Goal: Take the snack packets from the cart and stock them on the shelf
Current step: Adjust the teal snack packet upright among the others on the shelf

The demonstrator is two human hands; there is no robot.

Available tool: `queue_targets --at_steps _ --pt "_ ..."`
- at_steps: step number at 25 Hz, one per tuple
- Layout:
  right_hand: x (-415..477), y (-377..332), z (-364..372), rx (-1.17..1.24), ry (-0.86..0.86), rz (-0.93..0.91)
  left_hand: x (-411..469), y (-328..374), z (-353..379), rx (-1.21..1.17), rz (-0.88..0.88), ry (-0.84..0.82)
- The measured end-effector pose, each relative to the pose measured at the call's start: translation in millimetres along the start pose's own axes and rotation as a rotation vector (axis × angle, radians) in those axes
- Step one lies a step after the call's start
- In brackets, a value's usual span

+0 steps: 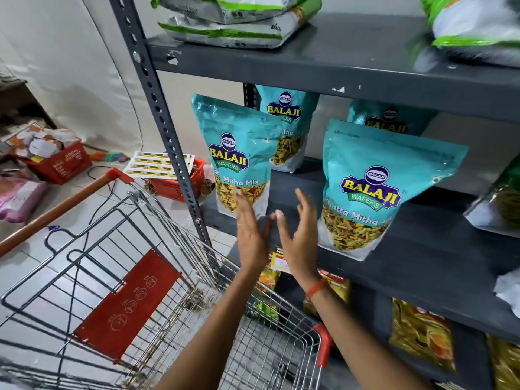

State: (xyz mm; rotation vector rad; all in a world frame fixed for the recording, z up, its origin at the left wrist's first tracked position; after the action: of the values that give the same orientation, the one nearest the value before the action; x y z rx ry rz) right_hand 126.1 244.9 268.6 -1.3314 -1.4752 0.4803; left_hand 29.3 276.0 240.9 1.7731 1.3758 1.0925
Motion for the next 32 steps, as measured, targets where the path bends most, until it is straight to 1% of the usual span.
queue_targets --at_steps 1,2,3,5,6,7,8,9,10,11,16,22,26,32 --pt "-17.5 -3.8 -20.4 -0.041 0.097 -0.075 -4.3 12.3 19.2 -0.078 0.052 -0.094" --pt "-32.3 -0.6 -41.3 -0.092 0.186 -0.110 -4.7 18.1 38.1 -0.150 0.048 -0.216" --pt "-43.8 10.8 -60.5 -0.140 0.259 -0.087 -2.3 18.8 55.5 -0.203 0.022 -0.348" --pt "-53.0 48.7 -95.9 -0.210 0.330 0.094 5.3 14.8 79.0 -0.184 -0.034 -0.571" --pt "-51.8 69.6 -111.3 -0.225 0.314 0.211 7.5 15.9 86.3 -0.164 -0.048 -0.635" --pt "-48.8 88.0 -122.9 -0.196 0.249 0.322 9.6 17.6 91.4 -0.172 -0.045 -0.666" --pt "-45.1 102.8 -130.3 -0.134 0.144 0.414 11.2 19.8 94.6 -0.193 -0.043 -0.673" --pt "-41.6 114.0 -133.6 -0.065 0.026 0.468 13.3 21.8 96.5 -0.213 -0.043 -0.665" --pt "-39.2 122.0 -134.1 -0.005 -0.066 0.479 15.2 22.0 97.6 -0.218 -0.051 -0.654" --pt "-37.6 127.2 -134.2 0.030 -0.113 0.467 16.9 22.1 98.6 -0.220 -0.059 -0.651" --pt "-32.9 131.2 -131.2 0.025 -0.117 0.428 21.2 11.7 99.1 -0.212 -0.140 -0.647" --pt "-31.1 130.9 -133.6 -0.003 -0.114 0.437 21.5 9.8 101.5 -0.186 -0.164 -0.652" --pt "-34.4 130.7 -141.4 0.024 -0.097 0.444 16.1 18.5 108.7 -0.182 -0.164 -0.671" --pt "-36.2 126.9 -144.0 0.023 -0.092 0.465 14.7 22.9 111.8 -0.182 -0.207 -0.685"
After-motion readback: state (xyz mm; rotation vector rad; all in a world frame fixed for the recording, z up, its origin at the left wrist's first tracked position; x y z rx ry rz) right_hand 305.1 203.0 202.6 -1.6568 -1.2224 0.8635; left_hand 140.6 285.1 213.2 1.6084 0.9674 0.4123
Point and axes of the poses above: each hand's wrist, its own x-axis towards the middle knuckle, its own z-axis out of the palm, y = z × x, the point moved 3 cm from there along x, towards the middle knuckle, and after that the axes turned 12 degrees about -y, right-handed, at the moved point
